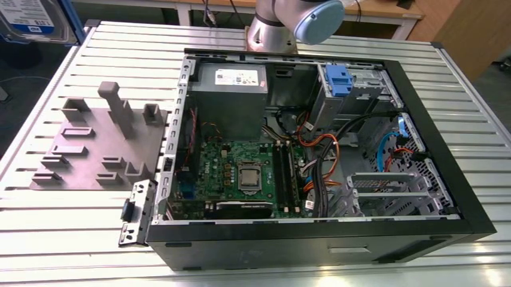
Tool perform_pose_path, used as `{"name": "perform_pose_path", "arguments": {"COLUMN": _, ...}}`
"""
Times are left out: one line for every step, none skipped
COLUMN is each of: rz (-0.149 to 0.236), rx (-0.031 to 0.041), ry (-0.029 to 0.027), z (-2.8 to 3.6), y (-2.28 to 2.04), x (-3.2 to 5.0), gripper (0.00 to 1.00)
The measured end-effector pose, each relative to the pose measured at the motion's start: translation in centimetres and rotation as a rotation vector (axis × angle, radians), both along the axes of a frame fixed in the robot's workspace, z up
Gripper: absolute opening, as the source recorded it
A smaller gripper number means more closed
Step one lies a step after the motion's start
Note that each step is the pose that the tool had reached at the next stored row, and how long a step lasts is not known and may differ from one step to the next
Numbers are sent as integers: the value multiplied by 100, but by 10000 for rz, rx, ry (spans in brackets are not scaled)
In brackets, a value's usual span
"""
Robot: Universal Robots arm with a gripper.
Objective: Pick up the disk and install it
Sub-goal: 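Pick up the disk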
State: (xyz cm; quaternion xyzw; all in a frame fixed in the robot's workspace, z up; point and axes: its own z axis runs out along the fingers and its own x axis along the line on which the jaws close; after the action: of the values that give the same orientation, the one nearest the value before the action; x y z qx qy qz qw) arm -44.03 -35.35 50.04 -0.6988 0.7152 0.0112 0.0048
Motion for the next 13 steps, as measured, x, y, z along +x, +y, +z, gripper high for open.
{"name": "perform_pose_path", "arguments": {"rz": 0, "rx": 0, "ry": 0, "z": 0, "y": 0, "x": 2, "gripper": 36}}
{"name": "perform_pose_path", "arguments": {"rz": 0, "rx": 0, "ry": 0, "z": 0, "y": 0, "x": 4, "gripper": 36}}
{"name": "perform_pose_path", "arguments": {"rz": 0, "rx": 0, "ry": 0, "z": 0, "y": 0, "x": 7, "gripper": 36}}
{"name": "perform_pose_path", "arguments": {"rz": 0, "rx": 0, "ry": 0, "z": 0, "y": 0, "x": 10, "gripper": 36}}
{"name": "perform_pose_path", "arguments": {"rz": 0, "rx": 0, "ry": 0, "z": 0, "y": 0, "x": 12, "gripper": 36}}
{"name": "perform_pose_path", "arguments": {"rz": -1, "rx": 0, "ry": -1, "z": 0, "y": 0, "x": 14, "gripper": 36}}
{"name": "perform_pose_path", "arguments": {"rz": 0, "rx": 1, "ry": -1, "z": -1, "y": 0, "x": 17, "gripper": 36}}
{"name": "perform_pose_path", "arguments": {"rz": 0, "rx": 0, "ry": 0, "z": 0, "y": 0, "x": 19, "gripper": 36}}
{"name": "perform_pose_path", "arguments": {"rz": 0, "rx": 0, "ry": 0, "z": 0, "y": 0, "x": 22, "gripper": 36}}
{"name": "perform_pose_path", "arguments": {"rz": 0, "rx": 1, "ry": -1, "z": -1, "y": 0, "x": 24, "gripper": 36}}
{"name": "perform_pose_path", "arguments": {"rz": 0, "rx": 1, "ry": 0, "z": 0, "y": 0, "x": 27, "gripper": 36}}
{"name": "perform_pose_path", "arguments": {"rz": 0, "rx": 0, "ry": 0, "z": 0, "y": 0, "x": 30, "gripper": 36}}
{"name": "perform_pose_path", "arguments": {"rz": 0, "rx": 0, "ry": 0, "z": 0, "y": 0, "x": 32, "gripper": 36}}
